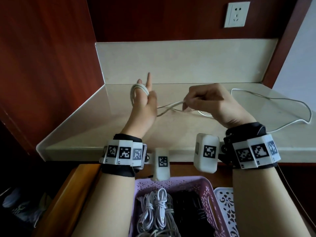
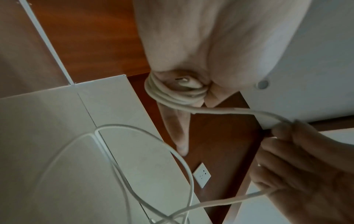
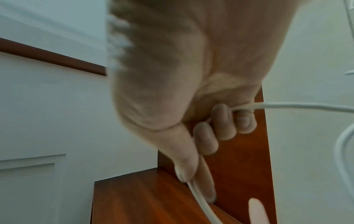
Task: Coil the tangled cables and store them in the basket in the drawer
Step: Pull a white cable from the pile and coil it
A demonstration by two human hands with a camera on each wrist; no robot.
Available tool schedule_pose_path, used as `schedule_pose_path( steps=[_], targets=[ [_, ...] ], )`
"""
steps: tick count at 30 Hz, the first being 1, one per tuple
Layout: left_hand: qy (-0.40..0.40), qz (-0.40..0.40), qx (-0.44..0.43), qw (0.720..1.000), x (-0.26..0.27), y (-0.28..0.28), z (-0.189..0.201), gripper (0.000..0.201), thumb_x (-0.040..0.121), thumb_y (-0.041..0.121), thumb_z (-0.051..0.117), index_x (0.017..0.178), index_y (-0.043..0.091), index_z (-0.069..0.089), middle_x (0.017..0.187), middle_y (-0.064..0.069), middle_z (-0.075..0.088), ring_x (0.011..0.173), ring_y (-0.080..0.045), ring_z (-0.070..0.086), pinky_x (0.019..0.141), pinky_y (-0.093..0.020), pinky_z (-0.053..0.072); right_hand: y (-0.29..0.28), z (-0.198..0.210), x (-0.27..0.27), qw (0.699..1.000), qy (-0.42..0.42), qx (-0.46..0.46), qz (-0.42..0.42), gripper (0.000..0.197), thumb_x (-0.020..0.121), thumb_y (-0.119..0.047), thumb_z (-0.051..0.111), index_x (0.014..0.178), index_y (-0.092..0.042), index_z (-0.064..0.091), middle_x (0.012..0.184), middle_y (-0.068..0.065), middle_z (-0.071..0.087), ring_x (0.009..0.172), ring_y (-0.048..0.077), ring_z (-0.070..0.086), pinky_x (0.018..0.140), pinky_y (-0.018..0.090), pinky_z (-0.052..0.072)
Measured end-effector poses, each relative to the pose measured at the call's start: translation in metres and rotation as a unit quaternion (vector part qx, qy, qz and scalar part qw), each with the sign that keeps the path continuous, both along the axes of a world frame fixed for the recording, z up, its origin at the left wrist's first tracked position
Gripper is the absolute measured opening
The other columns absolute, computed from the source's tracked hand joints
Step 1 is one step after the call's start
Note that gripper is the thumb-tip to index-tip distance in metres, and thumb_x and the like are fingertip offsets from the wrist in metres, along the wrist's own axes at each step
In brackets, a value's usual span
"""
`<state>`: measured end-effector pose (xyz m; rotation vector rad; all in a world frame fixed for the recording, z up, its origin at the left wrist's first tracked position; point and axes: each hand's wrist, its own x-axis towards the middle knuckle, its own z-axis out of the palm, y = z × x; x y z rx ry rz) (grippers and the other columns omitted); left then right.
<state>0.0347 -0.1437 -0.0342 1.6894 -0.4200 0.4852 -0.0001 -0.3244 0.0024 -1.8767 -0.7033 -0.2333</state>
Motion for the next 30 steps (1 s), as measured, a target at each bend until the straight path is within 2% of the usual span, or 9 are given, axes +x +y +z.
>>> schedule_pose_path(
  steps=[2, 3, 4, 6, 10, 16, 21, 26, 30],
  targets=[
    [0.034, -0.027, 0.025, 0.999, -0.006, -0.007, 0.002, 0.014, 0.104, 0.016, 0.033, 0.108, 0.024, 0.044, 0.141, 0.017, 0.024, 0.124, -0.031, 0.053, 0.061, -0.031, 0.058, 0.001, -0.002, 0.005, 0.998, -0.029, 0.037, -0.034, 0.015, 0.083, -0.019, 0.061, 0.071, -0.020, 0.070, 0.070, 0.021, 0.061, 0.067, 0.019, 0.046, 0.062, 0.029, 0.031],
    [0.055, -0.033, 0.049, 0.997, -0.010, -0.009, 0.003, 0.011, 0.104, 0.021, 0.033, 0.105, 0.019, 0.044, 0.137, 0.006, 0.038, 0.091, -0.028, 0.071, 0.042, -0.026, 0.049, 0.001, -0.003, 0.007, 0.995, -0.054, 0.054, -0.059, 0.014, 0.085, -0.018, 0.062, 0.074, -0.022, 0.070, 0.068, 0.004, 0.066, 0.068, 0.014, 0.052, 0.063, 0.025, 0.036],
    [0.078, -0.046, 0.069, 0.994, -0.015, -0.011, 0.004, 0.017, 0.104, 0.025, 0.032, 0.103, 0.012, 0.043, 0.125, -0.002, 0.053, 0.059, -0.023, 0.069, 0.035, -0.025, 0.039, 0.003, -0.002, 0.009, 0.991, -0.080, 0.064, -0.089, 0.013, 0.086, -0.016, 0.065, 0.077, -0.023, 0.069, 0.068, -0.011, 0.067, 0.068, 0.003, 0.055, 0.065, 0.017, 0.039],
    [0.114, -0.086, 0.103, 0.984, -0.024, -0.012, 0.008, 0.040, 0.105, 0.034, 0.026, 0.102, -0.001, 0.044, 0.100, -0.010, 0.070, 0.032, -0.018, 0.049, 0.038, -0.024, 0.035, 0.004, -0.001, 0.011, 0.978, -0.116, 0.087, -0.147, 0.013, 0.083, -0.015, 0.071, 0.077, -0.026, 0.068, 0.067, -0.021, 0.066, 0.067, -0.004, 0.058, 0.066, 0.011, 0.042],
    [0.159, -0.202, 0.171, 0.951, -0.039, -0.010, 0.017, 0.080, 0.087, 0.064, 0.010, 0.111, 0.003, 0.058, 0.075, -0.022, 0.071, 0.028, -0.015, 0.031, 0.041, -0.014, 0.033, 0.003, -0.002, 0.014, 0.966, -0.132, 0.097, -0.201, 0.018, 0.072, -0.032, 0.080, 0.066, -0.025, 0.065, 0.063, 0.001, 0.064, 0.060, 0.009, 0.053, 0.058, 0.022, 0.041],
    [0.149, -0.325, 0.124, 0.925, -0.039, -0.005, 0.021, 0.056, 0.101, 0.042, 0.021, 0.110, 0.005, 0.062, 0.046, -0.011, 0.055, 0.022, -0.010, 0.027, 0.030, -0.016, 0.017, 0.003, -0.005, 0.018, 0.965, -0.110, 0.107, -0.210, 0.021, 0.077, -0.039, 0.075, 0.068, -0.026, 0.061, 0.055, -0.001, 0.037, 0.053, 0.010, 0.031, 0.052, 0.024, 0.027],
    [0.147, -0.427, -0.045, 0.891, -0.029, -0.001, 0.016, 0.068, 0.101, 0.043, 0.010, 0.084, 0.017, 0.070, 0.036, 0.001, 0.049, 0.022, -0.013, 0.019, 0.031, -0.028, 0.007, 0.015, -0.016, 0.023, 0.973, -0.113, 0.070, -0.191, 0.016, 0.096, -0.020, 0.055, 0.096, -0.015, 0.070, 0.050, -0.012, 0.041, 0.047, 0.001, 0.033, 0.050, 0.013, 0.028],
    [0.095, -0.525, -0.290, 0.795, -0.023, 0.003, 0.018, 0.067, 0.103, 0.035, 0.012, 0.091, -0.004, 0.065, 0.035, -0.002, 0.049, 0.023, -0.009, 0.019, 0.030, -0.011, 0.020, 0.025, -0.032, 0.029, 0.991, -0.061, -0.107, -0.054, 0.048, 0.099, -0.008, 0.041, 0.142, -0.028, 0.040, 0.062, -0.011, 0.057, 0.052, 0.005, 0.052, 0.060, 0.012, 0.042],
    [0.019, -0.428, -0.346, 0.835, -0.023, 0.001, 0.022, 0.059, 0.103, 0.036, 0.007, 0.114, -0.006, 0.046, 0.046, 0.002, 0.058, 0.024, -0.002, 0.029, 0.029, -0.014, 0.026, 0.039, -0.035, 0.025, 0.987, -0.016, -0.160, 0.020, 0.048, 0.097, -0.004, 0.041, 0.141, -0.025, 0.039, 0.075, -0.011, 0.064, 0.066, 0.008, 0.062, 0.068, 0.014, 0.046]
  ],
)
